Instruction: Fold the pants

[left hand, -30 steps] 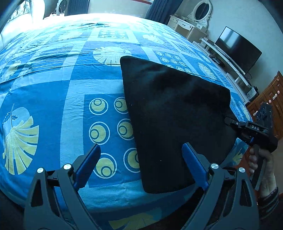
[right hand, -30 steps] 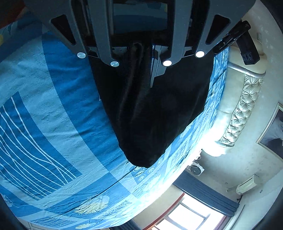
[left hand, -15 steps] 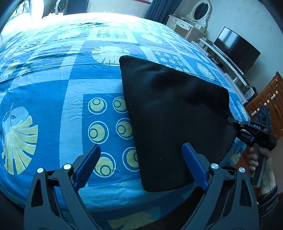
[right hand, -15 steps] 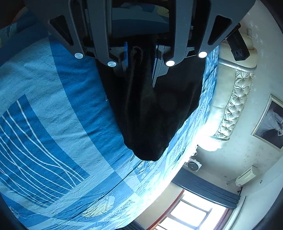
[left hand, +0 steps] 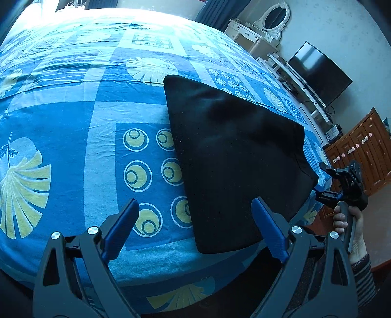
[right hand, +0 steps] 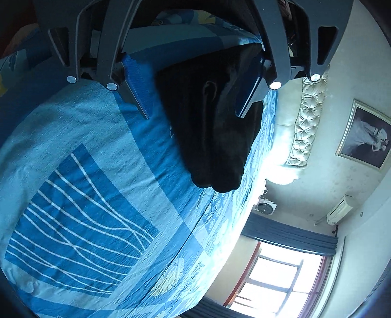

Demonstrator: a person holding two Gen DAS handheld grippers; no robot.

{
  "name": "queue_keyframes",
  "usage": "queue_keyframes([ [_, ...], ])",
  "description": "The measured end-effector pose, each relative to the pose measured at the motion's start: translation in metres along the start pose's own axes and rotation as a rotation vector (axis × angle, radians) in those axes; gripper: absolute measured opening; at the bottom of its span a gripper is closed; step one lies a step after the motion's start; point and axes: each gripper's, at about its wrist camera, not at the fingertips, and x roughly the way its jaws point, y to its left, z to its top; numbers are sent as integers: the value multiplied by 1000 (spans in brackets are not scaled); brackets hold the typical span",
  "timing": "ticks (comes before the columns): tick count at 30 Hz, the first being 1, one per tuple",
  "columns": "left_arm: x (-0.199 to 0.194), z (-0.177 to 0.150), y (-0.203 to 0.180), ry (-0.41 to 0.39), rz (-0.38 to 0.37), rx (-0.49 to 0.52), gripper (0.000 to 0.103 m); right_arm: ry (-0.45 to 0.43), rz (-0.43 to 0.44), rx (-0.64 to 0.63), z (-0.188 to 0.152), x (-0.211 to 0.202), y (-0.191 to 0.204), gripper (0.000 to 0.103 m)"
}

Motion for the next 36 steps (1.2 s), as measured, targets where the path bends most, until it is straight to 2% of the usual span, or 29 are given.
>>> queue_keyframes([
  [4, 15, -1, 15, 82, -157, -114, 93, 80, 10, -24, -8, 23, 3, 72],
  [5, 20, -1, 17, 101, -184, -140, 93, 82, 1, -39, -10, 27, 5, 74],
  [8, 38, 0, 21, 140, -229, -196, 93, 85, 8, -55, -12, 33, 9, 81],
  [13, 61, 7, 16, 152, -302, -252, 93, 86, 2, -73, -15, 43, 13, 82],
  [15, 69, 10, 12, 153, -279, -235, 87, 93, -26, -122, -17, 46, 18, 81],
  [16, 70, 11, 9, 155, -268, -225, 73, 98, -57, -155, -20, 49, 23, 76],
  [17, 72, 12, 6, 164, -264, -213, 63, 104, -89, -182, -23, 52, 28, 65],
  [18, 72, 13, 5, 166, -249, -208, 61, 114, -93, -185, -25, 55, 29, 59],
  [20, 68, 13, 1, 160, -227, -177, 51, 107, -82, -187, -28, 55, 33, 51],
  [23, 61, 13, 1, 144, -200, -153, 46, 102, -89, -209, -33, 57, 44, 49],
  [27, 50, 13, 9, 117, -150, -144, 45, 117, -69, -222, -42, 69, 59, 49],
  [36, -4, 4, 50, 73, 37, -99, 45, 234, -27, -279, -73, 126, 96, 49],
])
